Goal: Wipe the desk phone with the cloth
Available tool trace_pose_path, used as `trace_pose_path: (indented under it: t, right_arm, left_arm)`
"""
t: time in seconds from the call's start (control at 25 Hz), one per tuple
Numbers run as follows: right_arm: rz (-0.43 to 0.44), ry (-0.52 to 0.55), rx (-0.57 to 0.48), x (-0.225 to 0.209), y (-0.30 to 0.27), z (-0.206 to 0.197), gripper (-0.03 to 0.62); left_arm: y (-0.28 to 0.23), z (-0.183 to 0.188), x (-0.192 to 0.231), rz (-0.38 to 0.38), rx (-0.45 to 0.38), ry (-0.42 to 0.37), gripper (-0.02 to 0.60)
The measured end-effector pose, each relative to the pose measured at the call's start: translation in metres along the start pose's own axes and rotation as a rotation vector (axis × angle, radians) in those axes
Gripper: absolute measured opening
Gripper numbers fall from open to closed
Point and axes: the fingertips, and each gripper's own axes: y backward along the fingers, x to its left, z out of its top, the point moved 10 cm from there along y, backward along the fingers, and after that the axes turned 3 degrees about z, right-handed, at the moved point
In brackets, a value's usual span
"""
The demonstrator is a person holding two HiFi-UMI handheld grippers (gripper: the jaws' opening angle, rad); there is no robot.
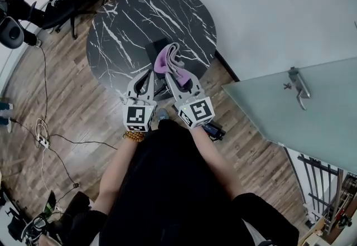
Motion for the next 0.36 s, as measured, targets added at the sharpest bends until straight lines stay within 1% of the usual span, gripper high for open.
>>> trace_pose_path:
  t: [0.2, 0.36]
  right_arm:
    - [-0.008, -0.016, 0.007, -0.003, 0.005, -0.007, 0.078]
    - [-0.027, -0.051, 0.029, -0.008, 0.009, -0.014, 0.078]
  left_arm:
    - [-0.003, -0.007, 0.000, -0.003, 0.020, -0.005, 0.014]
    - [-0.006, -0.015, 0.002, -0.015, 0.049, -0.006, 0.014]
